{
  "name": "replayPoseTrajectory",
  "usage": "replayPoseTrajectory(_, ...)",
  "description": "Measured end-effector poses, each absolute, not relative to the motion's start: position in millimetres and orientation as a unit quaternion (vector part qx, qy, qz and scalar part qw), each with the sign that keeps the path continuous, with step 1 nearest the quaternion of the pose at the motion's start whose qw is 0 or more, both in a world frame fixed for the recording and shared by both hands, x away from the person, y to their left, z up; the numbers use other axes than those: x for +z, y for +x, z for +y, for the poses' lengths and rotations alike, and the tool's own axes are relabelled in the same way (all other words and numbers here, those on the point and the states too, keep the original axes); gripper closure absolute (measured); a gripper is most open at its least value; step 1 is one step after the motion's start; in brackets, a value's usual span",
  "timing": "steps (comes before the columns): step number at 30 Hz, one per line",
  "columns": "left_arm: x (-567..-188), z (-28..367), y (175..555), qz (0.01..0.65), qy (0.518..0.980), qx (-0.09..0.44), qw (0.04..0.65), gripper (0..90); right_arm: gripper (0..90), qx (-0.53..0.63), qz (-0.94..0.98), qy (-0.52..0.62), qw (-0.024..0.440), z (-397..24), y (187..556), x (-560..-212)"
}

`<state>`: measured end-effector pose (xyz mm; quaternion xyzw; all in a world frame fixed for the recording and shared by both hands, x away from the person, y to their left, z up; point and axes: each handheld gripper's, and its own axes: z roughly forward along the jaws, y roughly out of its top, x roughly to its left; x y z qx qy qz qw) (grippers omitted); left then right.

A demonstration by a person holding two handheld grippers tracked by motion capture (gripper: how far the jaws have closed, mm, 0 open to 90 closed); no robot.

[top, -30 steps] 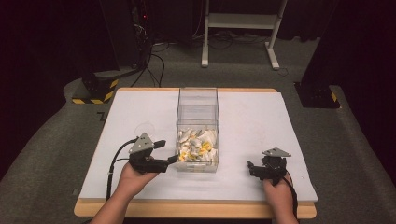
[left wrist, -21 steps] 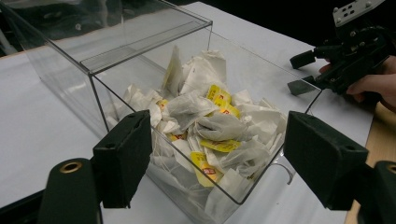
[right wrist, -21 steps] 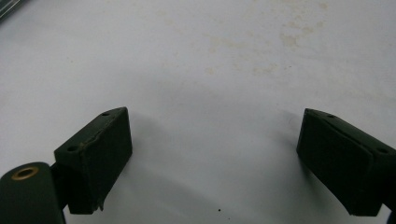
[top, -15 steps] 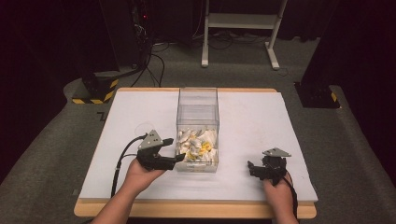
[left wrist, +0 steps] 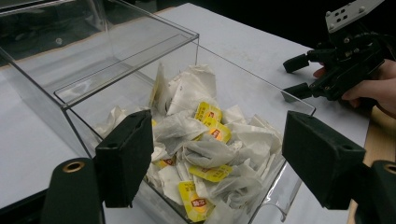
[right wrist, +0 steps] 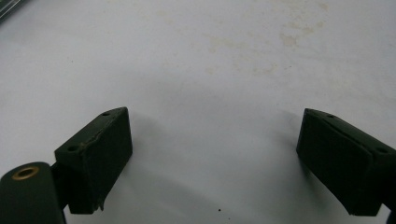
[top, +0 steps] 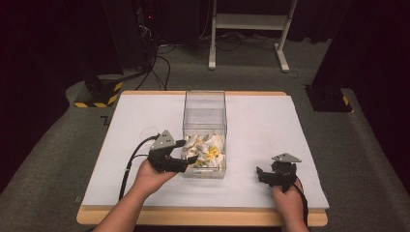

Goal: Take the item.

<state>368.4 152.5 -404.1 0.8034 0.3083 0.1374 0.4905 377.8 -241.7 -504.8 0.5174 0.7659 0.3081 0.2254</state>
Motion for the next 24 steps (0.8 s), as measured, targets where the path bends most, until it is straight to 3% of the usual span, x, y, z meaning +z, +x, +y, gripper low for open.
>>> replayPoseTrajectory(24, -418.0, 131.0, 385.0, 0.305, 0.834, 0.116, 0.445, 36.4, 10.6, 0.309, 0.766, 0.517, 0.225, -241.7, 377.7, -504.8)
